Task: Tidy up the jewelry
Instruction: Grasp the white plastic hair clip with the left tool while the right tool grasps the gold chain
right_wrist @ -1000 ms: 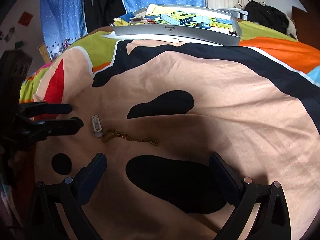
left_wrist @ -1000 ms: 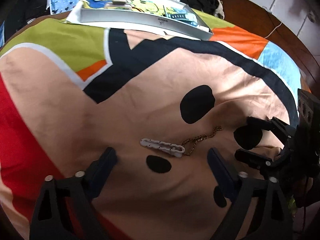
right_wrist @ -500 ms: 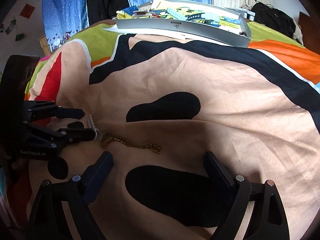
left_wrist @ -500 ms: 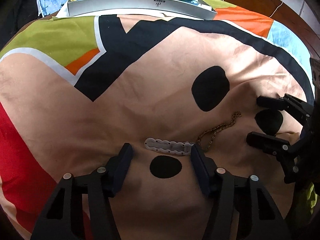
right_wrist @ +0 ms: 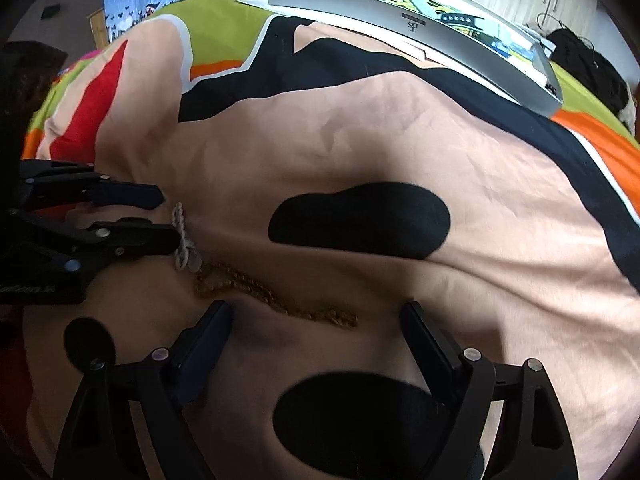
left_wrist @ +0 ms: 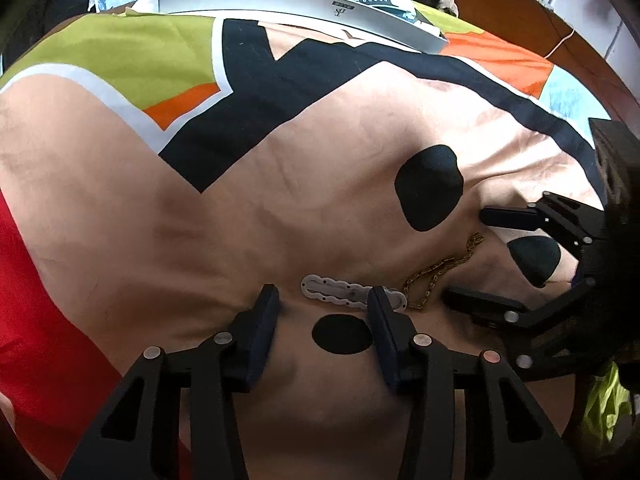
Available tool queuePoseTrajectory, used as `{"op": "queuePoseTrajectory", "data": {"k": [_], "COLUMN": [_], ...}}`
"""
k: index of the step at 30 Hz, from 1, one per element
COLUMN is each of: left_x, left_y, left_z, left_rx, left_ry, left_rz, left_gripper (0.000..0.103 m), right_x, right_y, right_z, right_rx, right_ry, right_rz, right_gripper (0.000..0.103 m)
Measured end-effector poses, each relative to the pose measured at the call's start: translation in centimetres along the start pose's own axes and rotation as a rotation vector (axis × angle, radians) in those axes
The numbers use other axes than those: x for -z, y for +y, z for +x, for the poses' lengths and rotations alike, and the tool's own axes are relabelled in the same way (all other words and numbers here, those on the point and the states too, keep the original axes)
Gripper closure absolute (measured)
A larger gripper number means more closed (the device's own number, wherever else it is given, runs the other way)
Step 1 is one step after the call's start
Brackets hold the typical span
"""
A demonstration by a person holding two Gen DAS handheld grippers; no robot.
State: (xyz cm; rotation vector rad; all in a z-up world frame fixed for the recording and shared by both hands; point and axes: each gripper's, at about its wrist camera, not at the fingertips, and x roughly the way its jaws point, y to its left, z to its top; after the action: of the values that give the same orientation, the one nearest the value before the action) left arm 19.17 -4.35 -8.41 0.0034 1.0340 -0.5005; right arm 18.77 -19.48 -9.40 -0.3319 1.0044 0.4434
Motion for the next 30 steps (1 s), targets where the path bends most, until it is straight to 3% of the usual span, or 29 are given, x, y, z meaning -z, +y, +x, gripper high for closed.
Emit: {"op": "queuePoseTrajectory", "data": {"k": [5,9,12,18,26,30], "left_x": [-0.1,-0.1,-0.1,-0.1,-1.0,-1.4], "left_y": [0.1,0.3,0.5,0.3,-1.3,-1.6], "left_z": [0.0,0.0,-0.1,-0.6,0.3,1.2], "left_rx": [0.006,0.024,0.041,0.055,0.019,0.038], "left_ry": [-0.002,-0.006,-0.012,-0.012,0.024,0.052], "left_rz": [-0.005,-0.016,-0.025,0.007,0.227,0.286], "left_gripper": [0.064,0.064,0.064,0.063,0.063,0.063], "right_x": [-0.7,-0.8,-0.6,-0.5,-0.4,-0.2], "right_y": [0.5,0.6,1.0,0.7,-0.5,-1.8], "right_z": [0.7,0.7,0.7,0.2,-0.2,-0.5], "right_rx": [0.011,-0.029,-0.038,-0.076,-0.109,-0.131], "right_ry": [-0.025,-0.046,-0.054,-0.064,-0.08,-0.074], "right_rz": [-0.013,-0.032,-0.048,-0.006,0.06,0.09], "right_gripper": [0.035,0.064,0.078,0.086,0.09,0.091]}}
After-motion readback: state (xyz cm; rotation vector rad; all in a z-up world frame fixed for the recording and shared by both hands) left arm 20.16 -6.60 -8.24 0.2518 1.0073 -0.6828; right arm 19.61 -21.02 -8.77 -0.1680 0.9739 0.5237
